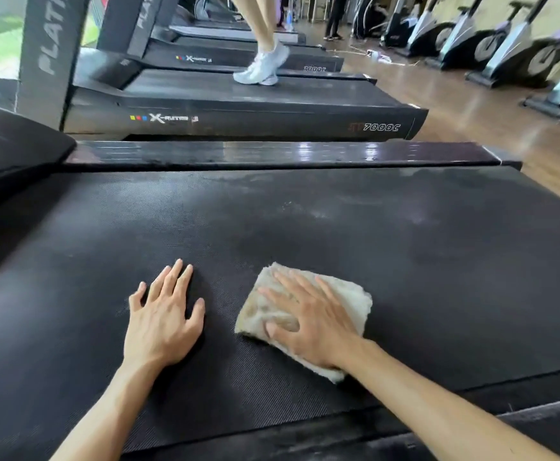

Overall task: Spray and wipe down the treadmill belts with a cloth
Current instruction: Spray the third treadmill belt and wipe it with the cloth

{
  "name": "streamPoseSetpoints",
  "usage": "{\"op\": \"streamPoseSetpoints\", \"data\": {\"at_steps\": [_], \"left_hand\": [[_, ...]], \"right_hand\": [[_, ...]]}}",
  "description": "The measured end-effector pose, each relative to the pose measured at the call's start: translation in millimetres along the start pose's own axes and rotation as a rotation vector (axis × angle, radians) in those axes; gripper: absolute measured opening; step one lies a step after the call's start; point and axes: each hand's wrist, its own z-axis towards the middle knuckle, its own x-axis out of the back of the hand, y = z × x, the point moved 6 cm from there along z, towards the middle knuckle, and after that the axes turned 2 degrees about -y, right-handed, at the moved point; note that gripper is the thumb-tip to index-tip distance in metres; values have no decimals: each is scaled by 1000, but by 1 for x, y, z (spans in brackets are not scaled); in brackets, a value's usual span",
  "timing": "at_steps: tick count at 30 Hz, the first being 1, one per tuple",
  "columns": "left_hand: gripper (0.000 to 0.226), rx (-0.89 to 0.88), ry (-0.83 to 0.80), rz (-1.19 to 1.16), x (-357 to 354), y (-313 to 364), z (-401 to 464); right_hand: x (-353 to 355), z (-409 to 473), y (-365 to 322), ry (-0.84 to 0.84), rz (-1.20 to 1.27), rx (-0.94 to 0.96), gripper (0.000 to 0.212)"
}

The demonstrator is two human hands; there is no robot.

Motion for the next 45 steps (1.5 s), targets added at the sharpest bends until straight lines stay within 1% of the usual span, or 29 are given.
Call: {"op": "streamPoseSetpoints", "data": {"at_steps": [1, 3, 6, 8, 10, 13, 15, 16, 18, 20, 22, 24, 26, 28, 30, 32, 33, 35, 38, 40, 43, 45], "left_hand": [[84, 1, 4, -3, 1, 0, 0], [84, -2, 6, 3, 1, 1, 0], [86, 1, -8, 21, 1, 2, -1], [87, 2, -13, 18, 2, 3, 0], [86, 5, -15, 17, 2, 3, 0], [85, 3, -16, 31, 0, 2, -1], [83, 2, -13, 26, 0, 1, 0], [82, 2, -12, 22, -1, 0, 0], [82, 4, -11, 22, -1, 0, 0], [82, 2, -9, 20, -1, 2, 0], [82, 6, -11, 19, -1, 1, 0], [82, 5, -14, 12, -1, 2, 0], [82, 12, -19, 18, -1, 1, 0], [82, 11, -22, 21, 0, 4, 1], [82, 27, -27, 2, 2, 3, -1], [81, -2, -20, -3, 7, 3, 6], [80, -49, 0, 15, 11, 4, 14], [80, -129, 23, 47, 16, 3, 39], [94, -87, -50, 35, 10, -7, 93], [94, -41, -84, 63, -2, -14, 110], [76, -3, -101, 103, -18, -19, 116], [76, -8, -86, 106, -21, -20, 115]], "right_hand": [[0, -10, 10, -22, -15, -2, 62], [8, -9, 34, -9, -26, -80, 58], [21, 28, 54, 45, -36, -263, 58], [21, 58, 48, 63, -46, -312, 59], [16, 74, 30, 73, -36, -284, 59], [7, 59, 2, 27, -32, -113, 62], [3, 35, 3, -14, -4, -17, 70], [3, 26, 11, -24, 8, -15, 72], [9, 25, 35, -1, -1, -73, 67], [18, 45, 55, 55, -39, -189, 64], [21, 77, 61, 70, -57, -301, 63], [18, 108, 53, 66, -42, -356, 62], [15, 122, 28, 64, -46, -309, 61], [12, 115, 2, 61, -28, -179, 60], [7, 85, -13, 36, -14, -63, 70], [3, 55, -1, 34, -25, -47, 77], [5, 45, 12, 38, -31, -84, 77], [10, 45, 43, 79, -45, -233, 76], [20, 85, 70, 156, -52, -423, 67], [27, 120, 80, 201, -26, -514, 62], [32, 169, 81, 223, -15, -542, 63], [27, 192, 69, 182, -25, -497, 63]]}}
